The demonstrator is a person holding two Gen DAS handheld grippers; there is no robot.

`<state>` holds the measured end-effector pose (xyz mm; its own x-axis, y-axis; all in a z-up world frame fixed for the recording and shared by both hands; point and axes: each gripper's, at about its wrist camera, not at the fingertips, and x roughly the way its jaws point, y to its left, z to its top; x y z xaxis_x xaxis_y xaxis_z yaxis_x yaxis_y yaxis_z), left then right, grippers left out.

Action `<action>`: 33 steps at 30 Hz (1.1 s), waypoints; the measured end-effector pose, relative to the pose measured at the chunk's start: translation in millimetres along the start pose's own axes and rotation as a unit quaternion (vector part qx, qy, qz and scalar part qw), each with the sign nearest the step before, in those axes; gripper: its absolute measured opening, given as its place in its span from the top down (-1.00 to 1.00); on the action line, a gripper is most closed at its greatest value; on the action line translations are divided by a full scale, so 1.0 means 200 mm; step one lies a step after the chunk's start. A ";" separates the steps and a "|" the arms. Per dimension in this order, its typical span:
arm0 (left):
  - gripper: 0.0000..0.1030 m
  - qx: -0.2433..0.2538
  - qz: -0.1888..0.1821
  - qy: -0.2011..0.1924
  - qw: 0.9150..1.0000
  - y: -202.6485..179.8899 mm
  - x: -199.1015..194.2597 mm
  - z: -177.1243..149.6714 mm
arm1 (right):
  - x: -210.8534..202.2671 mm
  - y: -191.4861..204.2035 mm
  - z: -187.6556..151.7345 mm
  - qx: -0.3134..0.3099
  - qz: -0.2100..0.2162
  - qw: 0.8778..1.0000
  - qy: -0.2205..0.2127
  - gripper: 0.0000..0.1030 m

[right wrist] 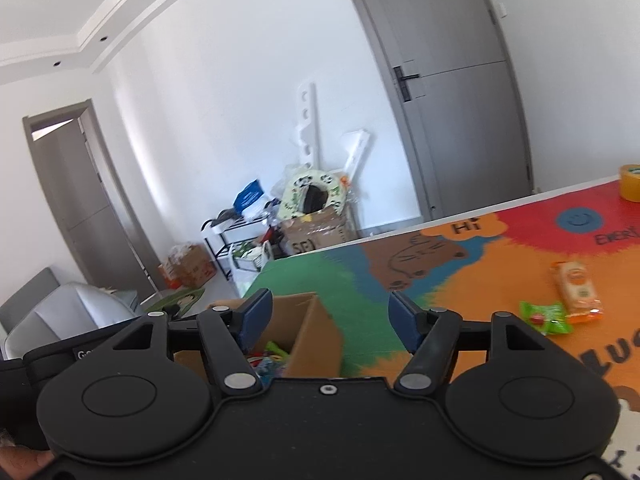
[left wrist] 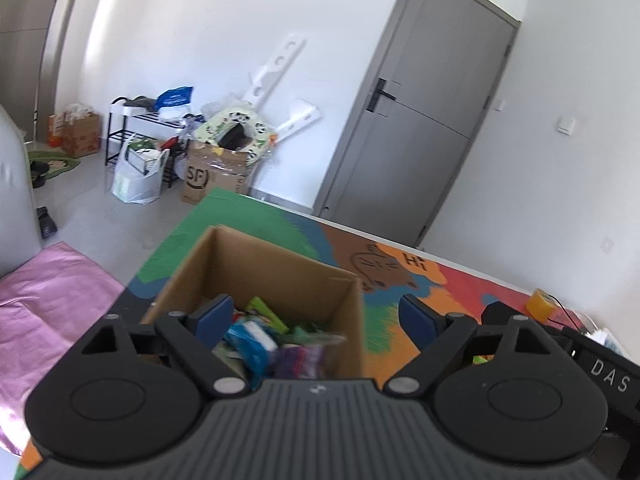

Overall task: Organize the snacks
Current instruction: 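Move both tools back to the green jelly pack and bread pack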

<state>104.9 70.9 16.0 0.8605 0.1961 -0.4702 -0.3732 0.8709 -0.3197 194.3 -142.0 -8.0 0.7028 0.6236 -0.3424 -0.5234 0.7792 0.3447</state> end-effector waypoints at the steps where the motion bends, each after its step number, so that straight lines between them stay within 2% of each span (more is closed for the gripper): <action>1: -0.73 0.004 -0.003 0.000 1.000 -0.02 0.00 -0.01 | -0.02 -0.02 0.00 0.002 -0.003 1.000 -0.001 -0.27; 15: -0.74 0.057 -0.060 0.006 0.997 -0.36 -0.04 -0.12 | -0.22 -0.30 0.01 0.042 -0.041 0.998 -0.032 -0.27; 33: -0.74 0.078 -0.076 0.002 0.994 -0.47 -0.06 -0.15 | -0.31 -0.40 0.01 0.048 -0.051 0.996 -0.047 -0.27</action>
<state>120.0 -26.5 27.1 0.9015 0.0546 -0.4293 -0.1793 0.9500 -0.2556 193.6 -242.7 -12.7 0.7941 0.5292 -0.2989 -0.4019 0.8261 0.3949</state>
